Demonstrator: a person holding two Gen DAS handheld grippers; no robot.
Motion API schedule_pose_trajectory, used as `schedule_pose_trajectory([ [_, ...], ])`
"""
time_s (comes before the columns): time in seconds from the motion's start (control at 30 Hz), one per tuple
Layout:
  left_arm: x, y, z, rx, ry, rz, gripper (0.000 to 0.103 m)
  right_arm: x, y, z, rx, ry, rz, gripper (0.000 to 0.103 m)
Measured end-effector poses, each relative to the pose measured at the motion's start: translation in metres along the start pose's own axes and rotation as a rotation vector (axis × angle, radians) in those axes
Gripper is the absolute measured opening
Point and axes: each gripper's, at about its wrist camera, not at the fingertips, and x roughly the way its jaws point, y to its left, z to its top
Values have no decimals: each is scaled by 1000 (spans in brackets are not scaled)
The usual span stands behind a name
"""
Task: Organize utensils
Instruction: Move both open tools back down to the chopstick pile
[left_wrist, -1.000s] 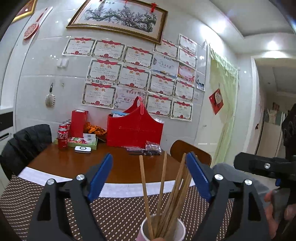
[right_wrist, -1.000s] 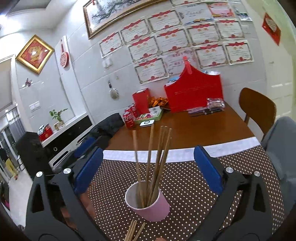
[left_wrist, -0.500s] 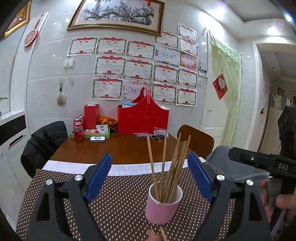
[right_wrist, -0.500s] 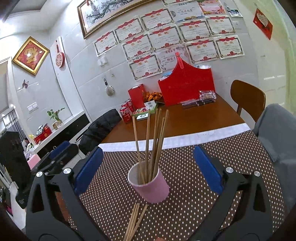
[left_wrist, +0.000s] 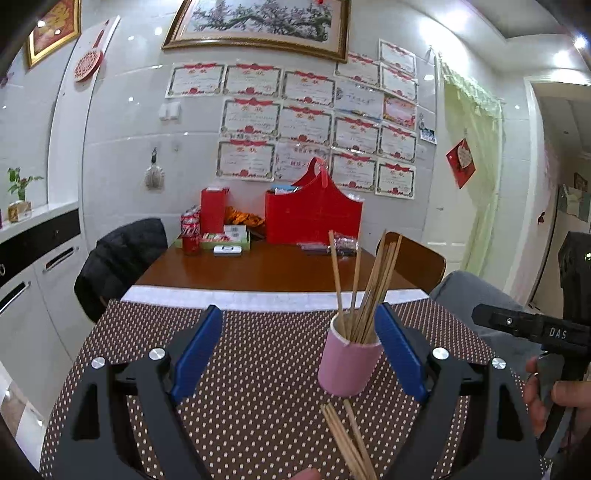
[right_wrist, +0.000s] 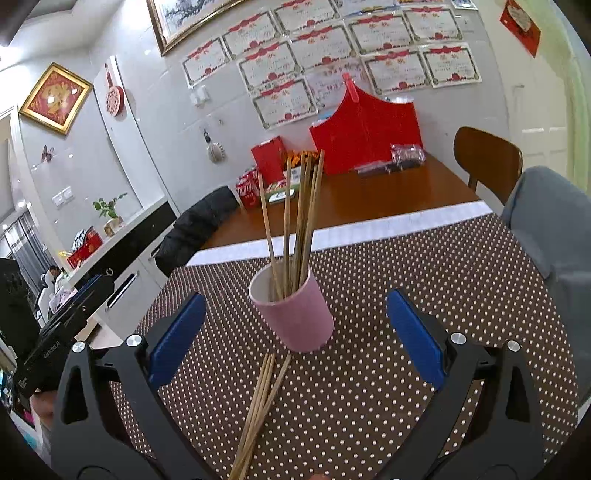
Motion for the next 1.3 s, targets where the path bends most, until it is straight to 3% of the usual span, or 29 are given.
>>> schedule_pose_trajectory([
  [0.77, 10, 14, -45, 4, 131, 70, 83, 37, -10, -45, -7, 170, 6, 97],
  [1.1, 33, 30, -80, -29, 287, 132, 83, 78, 2, -92, -100, 447, -31, 97],
  [1.3, 41, 23, -102, -16, 360, 126, 83, 107, 18, -113, -150, 529, -26, 97],
])
